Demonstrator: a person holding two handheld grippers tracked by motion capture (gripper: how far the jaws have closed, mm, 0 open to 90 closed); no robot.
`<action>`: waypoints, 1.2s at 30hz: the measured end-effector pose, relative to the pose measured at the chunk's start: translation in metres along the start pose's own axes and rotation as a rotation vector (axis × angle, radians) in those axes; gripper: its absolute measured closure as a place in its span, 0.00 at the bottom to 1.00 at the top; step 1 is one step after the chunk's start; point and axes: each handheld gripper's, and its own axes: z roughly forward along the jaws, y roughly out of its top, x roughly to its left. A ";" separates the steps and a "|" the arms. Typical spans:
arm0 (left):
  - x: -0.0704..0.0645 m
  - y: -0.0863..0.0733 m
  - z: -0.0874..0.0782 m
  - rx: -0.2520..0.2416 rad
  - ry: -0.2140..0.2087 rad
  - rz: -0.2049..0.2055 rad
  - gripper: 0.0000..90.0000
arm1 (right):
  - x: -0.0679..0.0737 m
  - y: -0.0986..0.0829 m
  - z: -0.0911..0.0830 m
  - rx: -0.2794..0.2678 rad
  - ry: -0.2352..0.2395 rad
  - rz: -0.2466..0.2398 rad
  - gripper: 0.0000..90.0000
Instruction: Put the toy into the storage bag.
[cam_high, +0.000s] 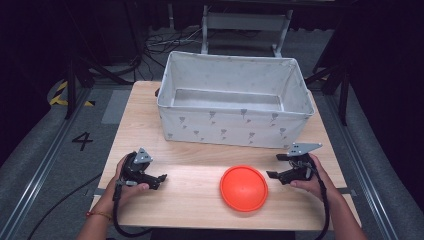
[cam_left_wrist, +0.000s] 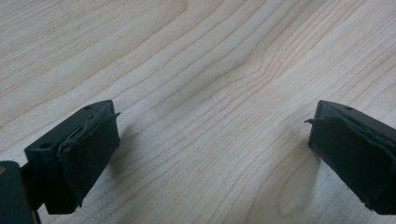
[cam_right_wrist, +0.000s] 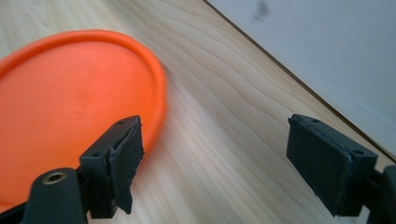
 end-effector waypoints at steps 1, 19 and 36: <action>0.000 0.000 0.000 0.000 0.000 0.000 0.03 | 0.005 0.003 0.002 -0.005 0.021 -0.010 0.21; 0.000 0.000 0.000 0.000 0.000 0.000 0.03 | 0.036 0.007 0.044 0.105 0.083 -0.060 0.17; 0.000 0.000 0.000 0.001 0.007 0.000 0.02 | 0.059 0.012 0.058 0.056 0.090 -0.103 0.29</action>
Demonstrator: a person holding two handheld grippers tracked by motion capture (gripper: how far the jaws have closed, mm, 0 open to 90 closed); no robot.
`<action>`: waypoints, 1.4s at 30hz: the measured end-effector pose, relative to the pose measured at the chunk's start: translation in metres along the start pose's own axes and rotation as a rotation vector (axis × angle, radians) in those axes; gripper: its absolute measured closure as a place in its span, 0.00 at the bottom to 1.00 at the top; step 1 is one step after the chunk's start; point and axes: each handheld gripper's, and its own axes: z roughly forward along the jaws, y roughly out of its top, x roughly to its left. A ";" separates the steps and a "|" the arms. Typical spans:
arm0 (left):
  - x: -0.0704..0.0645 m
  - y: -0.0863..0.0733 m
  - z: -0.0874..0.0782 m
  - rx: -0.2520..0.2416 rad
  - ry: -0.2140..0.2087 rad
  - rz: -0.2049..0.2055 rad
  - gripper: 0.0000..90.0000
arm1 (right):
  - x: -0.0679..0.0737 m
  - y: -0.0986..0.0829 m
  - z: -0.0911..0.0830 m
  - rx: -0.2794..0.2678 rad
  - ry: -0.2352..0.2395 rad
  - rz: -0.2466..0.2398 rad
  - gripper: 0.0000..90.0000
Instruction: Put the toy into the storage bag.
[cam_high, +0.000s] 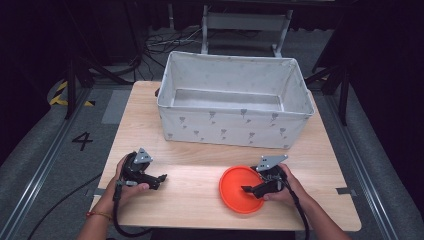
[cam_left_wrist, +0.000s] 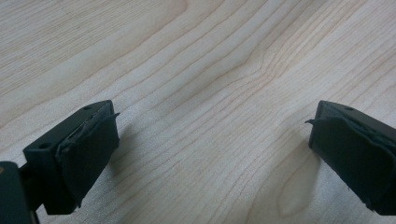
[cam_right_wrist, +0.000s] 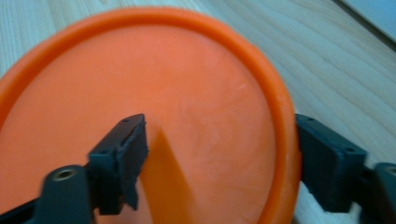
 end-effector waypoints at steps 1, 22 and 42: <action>0.000 0.000 0.000 0.000 0.000 0.000 0.02 | 0.000 0.002 0.001 0.001 -0.004 0.007 0.34; 0.000 0.000 0.000 0.000 0.000 0.001 0.02 | -0.010 0.009 -0.024 -0.100 0.009 0.072 0.87; 0.000 0.000 0.000 0.000 0.001 -0.002 0.02 | 0.015 0.030 -0.071 -0.186 -0.056 -0.093 0.92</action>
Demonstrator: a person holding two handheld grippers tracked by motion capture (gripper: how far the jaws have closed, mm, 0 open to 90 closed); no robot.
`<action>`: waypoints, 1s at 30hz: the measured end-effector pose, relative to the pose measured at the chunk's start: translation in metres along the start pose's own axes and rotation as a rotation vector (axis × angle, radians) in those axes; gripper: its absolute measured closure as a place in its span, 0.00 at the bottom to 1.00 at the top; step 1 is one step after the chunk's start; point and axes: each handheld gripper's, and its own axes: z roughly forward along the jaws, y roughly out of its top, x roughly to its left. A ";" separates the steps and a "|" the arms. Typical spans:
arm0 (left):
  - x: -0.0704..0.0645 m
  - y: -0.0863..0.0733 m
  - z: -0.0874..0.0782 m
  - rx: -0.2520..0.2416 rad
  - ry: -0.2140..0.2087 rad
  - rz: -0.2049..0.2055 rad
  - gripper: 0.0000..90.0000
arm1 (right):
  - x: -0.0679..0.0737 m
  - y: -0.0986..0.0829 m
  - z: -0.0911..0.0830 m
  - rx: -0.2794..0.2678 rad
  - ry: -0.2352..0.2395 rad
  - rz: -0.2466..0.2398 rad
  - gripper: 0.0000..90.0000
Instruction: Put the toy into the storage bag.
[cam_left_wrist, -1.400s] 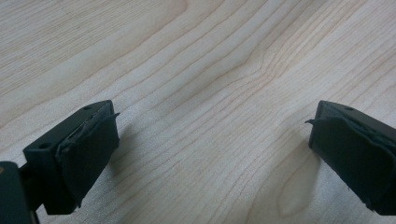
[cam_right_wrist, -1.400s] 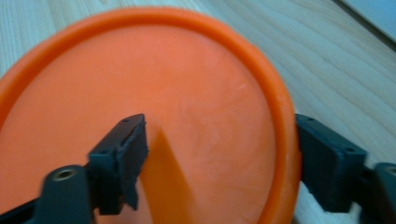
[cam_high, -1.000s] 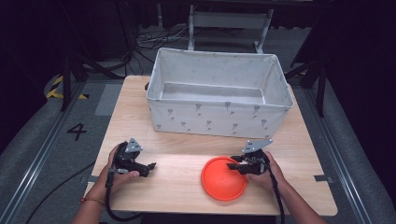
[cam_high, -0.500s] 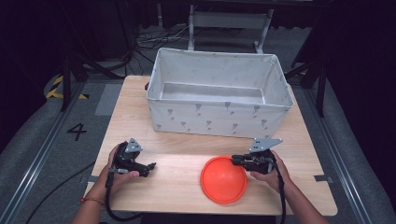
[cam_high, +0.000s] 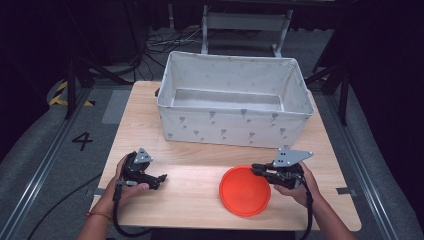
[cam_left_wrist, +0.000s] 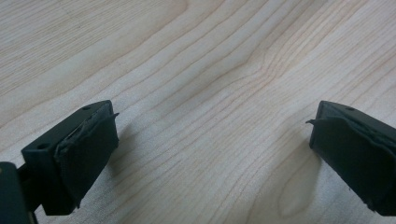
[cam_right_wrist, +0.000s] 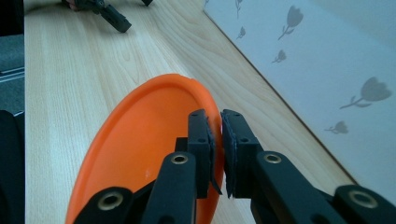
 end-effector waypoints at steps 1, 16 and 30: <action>0.000 0.000 0.000 0.000 0.001 0.004 0.02 | 0.000 0.001 -0.002 -0.005 -0.005 -0.002 0.92; 0.000 0.000 0.000 0.001 0.001 0.004 0.02 | 0.009 0.024 -0.023 -0.012 -0.044 -0.079 0.92; 0.000 0.000 0.000 -0.001 0.004 0.001 0.01 | 0.010 0.052 -0.057 -0.023 -0.075 -0.146 0.92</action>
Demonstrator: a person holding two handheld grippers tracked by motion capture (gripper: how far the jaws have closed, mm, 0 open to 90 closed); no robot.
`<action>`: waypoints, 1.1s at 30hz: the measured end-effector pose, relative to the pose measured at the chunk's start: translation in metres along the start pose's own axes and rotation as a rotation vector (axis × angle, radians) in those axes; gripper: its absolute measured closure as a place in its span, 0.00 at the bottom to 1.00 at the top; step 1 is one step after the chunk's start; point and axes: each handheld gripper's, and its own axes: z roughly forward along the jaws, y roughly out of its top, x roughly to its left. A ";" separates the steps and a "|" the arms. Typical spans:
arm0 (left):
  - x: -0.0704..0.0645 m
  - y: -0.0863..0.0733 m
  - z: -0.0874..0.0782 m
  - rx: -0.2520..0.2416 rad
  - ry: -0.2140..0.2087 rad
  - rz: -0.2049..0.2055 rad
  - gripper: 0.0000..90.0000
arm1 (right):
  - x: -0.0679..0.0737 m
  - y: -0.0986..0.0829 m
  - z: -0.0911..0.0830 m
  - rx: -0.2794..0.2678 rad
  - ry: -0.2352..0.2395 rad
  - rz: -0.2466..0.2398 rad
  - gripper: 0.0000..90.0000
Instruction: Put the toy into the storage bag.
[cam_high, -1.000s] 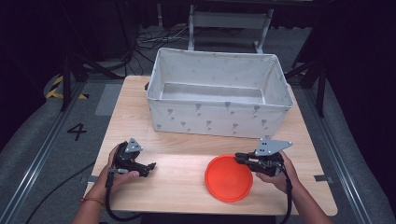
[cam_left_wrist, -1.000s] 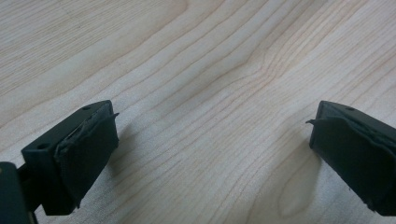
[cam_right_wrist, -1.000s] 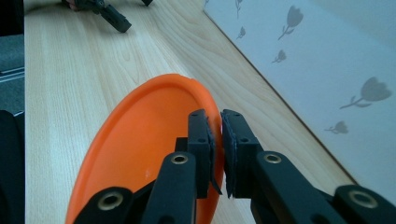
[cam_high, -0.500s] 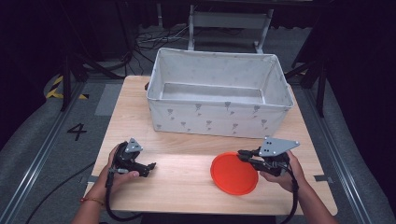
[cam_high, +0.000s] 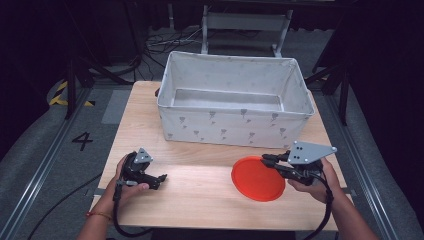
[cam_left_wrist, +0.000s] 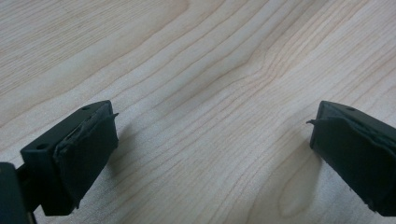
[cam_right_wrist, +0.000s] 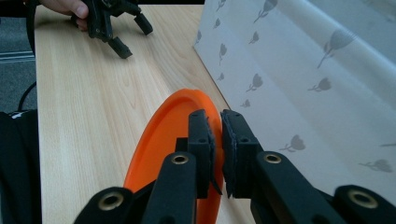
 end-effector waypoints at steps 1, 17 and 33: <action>0.000 0.000 0.000 0.000 0.000 0.000 0.01 | -0.001 0.002 -0.003 -0.003 -0.004 0.000 0.92; -0.001 0.000 0.001 0.000 0.002 -0.009 0.01 | -0.022 0.038 -0.041 -0.021 -0.057 -0.025 0.92; -0.001 0.000 0.000 0.000 0.002 -0.009 0.01 | -0.055 0.098 -0.087 -0.053 -0.172 -0.068 0.92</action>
